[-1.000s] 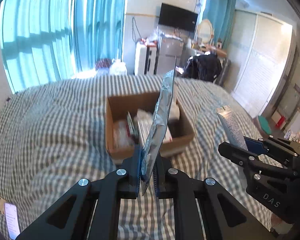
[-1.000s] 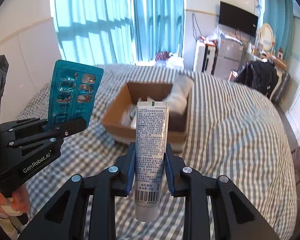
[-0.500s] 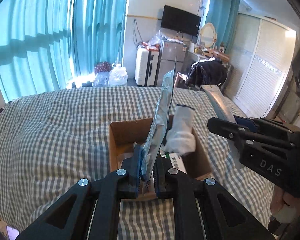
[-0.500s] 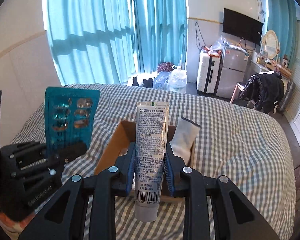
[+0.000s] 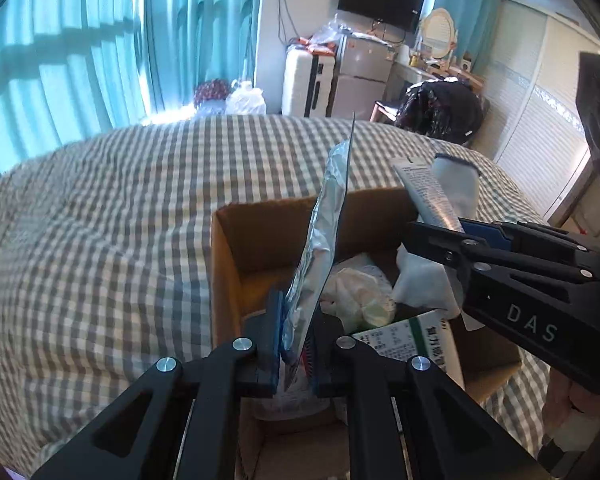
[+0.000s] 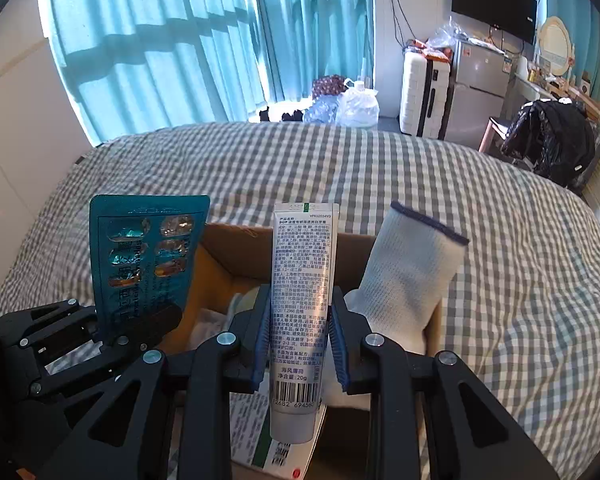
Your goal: Organize objects
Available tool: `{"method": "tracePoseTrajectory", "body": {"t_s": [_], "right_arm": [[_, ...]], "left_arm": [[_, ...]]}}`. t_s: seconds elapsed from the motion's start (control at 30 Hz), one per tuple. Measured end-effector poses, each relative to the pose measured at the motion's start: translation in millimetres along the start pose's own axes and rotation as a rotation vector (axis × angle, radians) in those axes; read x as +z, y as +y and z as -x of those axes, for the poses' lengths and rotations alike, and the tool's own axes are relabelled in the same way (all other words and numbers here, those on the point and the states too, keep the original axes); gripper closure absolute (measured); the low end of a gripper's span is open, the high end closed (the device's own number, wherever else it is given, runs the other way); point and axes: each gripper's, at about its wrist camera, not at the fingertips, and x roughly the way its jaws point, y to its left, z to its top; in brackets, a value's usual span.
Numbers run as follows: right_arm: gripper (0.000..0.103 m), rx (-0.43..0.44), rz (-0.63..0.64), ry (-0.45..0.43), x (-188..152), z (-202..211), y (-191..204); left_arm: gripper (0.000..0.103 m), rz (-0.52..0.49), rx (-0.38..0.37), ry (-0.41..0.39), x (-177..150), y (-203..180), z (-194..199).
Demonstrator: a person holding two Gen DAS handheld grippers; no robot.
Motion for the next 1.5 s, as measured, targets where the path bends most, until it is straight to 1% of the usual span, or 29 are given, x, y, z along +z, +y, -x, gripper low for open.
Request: {"method": "tracePoseTrajectory", "body": {"t_s": [0.17,0.27,0.33,0.37,0.4,0.43,0.47,0.5,0.53,0.57,0.63,0.7,0.77,0.83,0.87,0.9,1.0,1.13,1.23,1.33,1.43,1.5], "right_arm": [[0.077,-0.014,-0.006,0.0,-6,-12,-3],[0.076,-0.007,-0.023,0.002,-9,-11,-4],[0.064,-0.01,-0.026,0.006,-10,-8,-3],[0.054,-0.014,-0.026,0.004,-9,-5,-1],[0.051,-0.013,-0.026,-0.007,-10,2,-1],[0.051,-0.012,-0.026,-0.016,-7,8,0],[0.051,-0.015,-0.027,-0.023,-7,15,1],[0.048,-0.021,-0.028,-0.033,-5,22,0],[0.046,-0.03,-0.031,-0.047,-5,32,0],[0.043,-0.035,-0.036,-0.057,-4,40,0],[0.04,-0.045,-0.041,-0.079,-1,61,-1],[0.034,-0.06,-0.037,-0.108,1,85,-1],[0.029,-0.078,-0.034,-0.14,1,112,1],[0.024,-0.092,-0.032,-0.18,1,142,5],[0.02,-0.098,-0.035,-0.199,1,156,4],[0.018,-0.105,-0.038,-0.221,-1,172,4],[0.014,-0.127,-0.038,-0.282,-7,223,8],[0.013,-0.147,-0.019,-0.349,-16,278,16],[0.012,-0.17,-0.007,-0.404,-24,317,23],[0.009,-0.198,-0.01,-0.45,-36,348,27],[0.008,-0.208,-0.015,-0.485,-53,371,29],[0.004,-0.229,-0.016,-0.515,-65,380,32]], "left_arm": [[0.093,-0.015,0.002,0.036,-12,0,-13],[0.093,-0.022,-0.012,0.052,-13,-3,-13],[0.09,-0.035,0.001,0.055,-14,-8,-10],[0.087,-0.039,0.006,0.059,-12,-13,-12],[0.083,-0.04,0.005,0.06,-11,-16,-9],[0.072,-0.037,0.005,0.058,-11,-17,-7],[0.057,-0.03,0.009,0.052,-10,-19,-2],[0.048,-0.024,0.011,0.045,-9,-20,3],[0.035,-0.019,0.011,0.034,-8,-21,9],[0.032,-0.015,0.013,0.019,-6,-21,17],[0.032,-0.026,0.025,-0.01,-3,-27,37],[0.031,-0.04,0.036,-0.035,1,-32,55],[0.021,-0.048,0.038,-0.079,4,-38,82],[0.016,-0.05,0.035,-0.135,5,-46,111],[0.015,-0.054,0.035,-0.163,6,-50,127],[0.014,-0.061,0.038,-0.195,8,-55,145],[0.01,-0.094,0.052,-0.271,5,-68,190],[0.009,-0.109,0.075,-0.363,6,-79,238],[0.009,-0.116,0.065,-0.406,5,-85,266],[0.006,-0.131,0.074,-0.455,-3,-92,291],[0.006,-0.143,0.089,-0.515,-17,-95,313],[0.005,-0.14,0.083,-0.55,-27,-94,324]]}}
